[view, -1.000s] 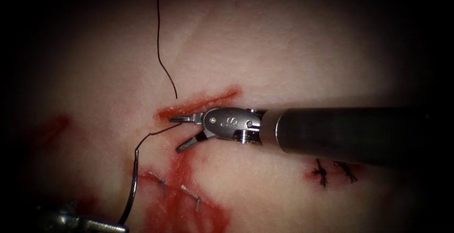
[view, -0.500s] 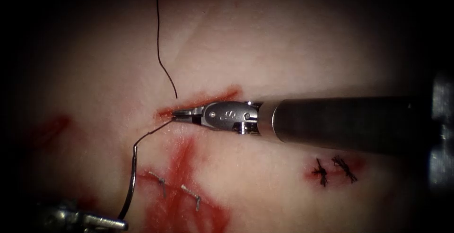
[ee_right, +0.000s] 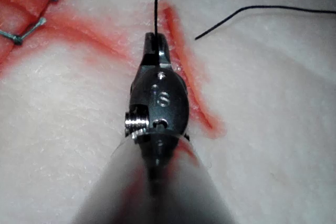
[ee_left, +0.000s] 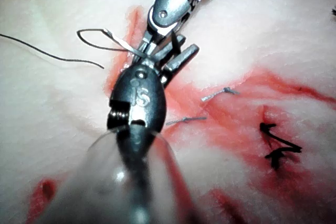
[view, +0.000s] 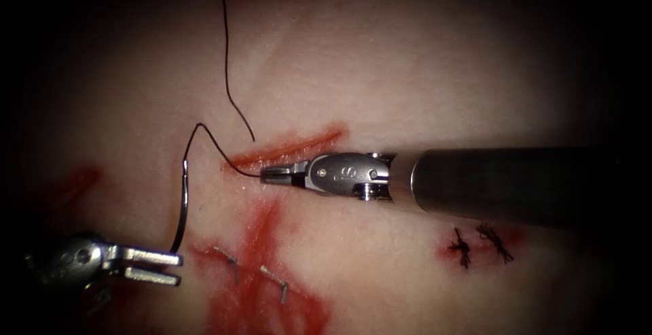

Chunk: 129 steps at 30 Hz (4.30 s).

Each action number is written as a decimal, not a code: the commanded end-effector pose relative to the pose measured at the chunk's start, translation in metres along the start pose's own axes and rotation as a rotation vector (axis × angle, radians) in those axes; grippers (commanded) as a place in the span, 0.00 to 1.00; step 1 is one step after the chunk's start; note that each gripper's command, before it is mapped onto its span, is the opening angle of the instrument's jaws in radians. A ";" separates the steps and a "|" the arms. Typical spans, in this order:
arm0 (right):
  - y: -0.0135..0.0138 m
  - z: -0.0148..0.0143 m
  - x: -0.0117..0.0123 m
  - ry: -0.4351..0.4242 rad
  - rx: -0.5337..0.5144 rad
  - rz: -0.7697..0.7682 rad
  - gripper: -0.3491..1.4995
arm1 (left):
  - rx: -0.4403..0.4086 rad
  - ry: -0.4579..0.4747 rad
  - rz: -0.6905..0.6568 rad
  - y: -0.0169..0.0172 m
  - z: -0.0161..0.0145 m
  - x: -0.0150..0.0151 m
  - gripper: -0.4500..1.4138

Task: Wound Closure

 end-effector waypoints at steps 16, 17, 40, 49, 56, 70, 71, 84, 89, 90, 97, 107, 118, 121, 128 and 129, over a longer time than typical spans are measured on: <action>-0.0104 -0.0004 0.0066 0.059 0.134 0.013 0.00 | 0.268 0.048 -0.030 -0.0021 0.0008 -0.0069 0.00; -0.0110 -0.0003 0.0070 0.061 0.139 0.013 0.00 | 0.277 0.051 -0.033 -0.0019 0.0009 -0.0073 0.00; -0.0056 -0.0017 0.0066 0.027 0.023 -0.033 0.88 | 0.433 0.043 -0.084 0.0009 -0.0086 -0.0063 0.00; -0.0027 -0.0013 0.0042 0.025 -0.039 -0.079 0.77 | 0.454 0.034 -0.084 0.0011 -0.0084 -0.0066 0.00; -0.0010 -0.0013 0.0026 0.011 -0.063 -0.084 0.71 | 0.451 0.034 -0.084 0.0008 -0.0087 -0.0068 0.00; -0.0002 0.0024 0.0028 0.023 -0.100 -0.082 0.59 | 0.459 0.033 -0.086 0.0007 -0.0079 -0.0066 0.00; -0.0003 0.0025 0.0028 0.025 -0.095 -0.084 0.48 | 0.459 0.033 -0.086 0.0007 -0.0078 -0.0065 0.00; 0.0004 0.0036 -0.0005 0.004 -0.084 -0.094 0.00 | 0.449 0.042 -0.085 0.0006 -0.0068 -0.0063 0.00; -0.0009 0.0018 0.0008 0.024 -0.089 -0.083 0.00 | 0.446 0.043 -0.085 0.0002 -0.0069 -0.0065 0.00; -0.0012 0.0016 0.0012 0.028 -0.089 -0.079 0.00 | 0.446 0.043 -0.085 0.0000 -0.0069 -0.0065 0.00; -0.0046 0.0008 0.0033 0.045 -0.054 -0.065 0.00 | 0.459 0.039 -0.087 -0.0020 -0.0059 -0.0071 0.00; -0.0109 0.0005 0.0056 0.076 0.012 -0.081 0.00 | 0.487 0.036 -0.075 -0.0033 -0.0035 -0.0085 0.00; -0.0183 0.0003 0.0075 0.081 0.054 -0.094 0.00 | 0.506 0.033 -0.047 0.0008 0.0000 -0.0112 0.00; -0.0196 0.0006 0.0080 0.086 0.069 -0.094 0.00 | 0.506 0.034 -0.046 0.0013 0.0003 -0.0110 0.00; -0.0187 0.0013 0.0094 0.084 0.060 -0.078 0.27 | 0.496 0.037 -0.051 0.0011 0.0001 -0.0105 0.00; -0.0182 0.0014 0.0096 0.083 0.056 -0.073 0.43 | 0.501 0.034 -0.052 0.0009 -0.0001 -0.0106 0.00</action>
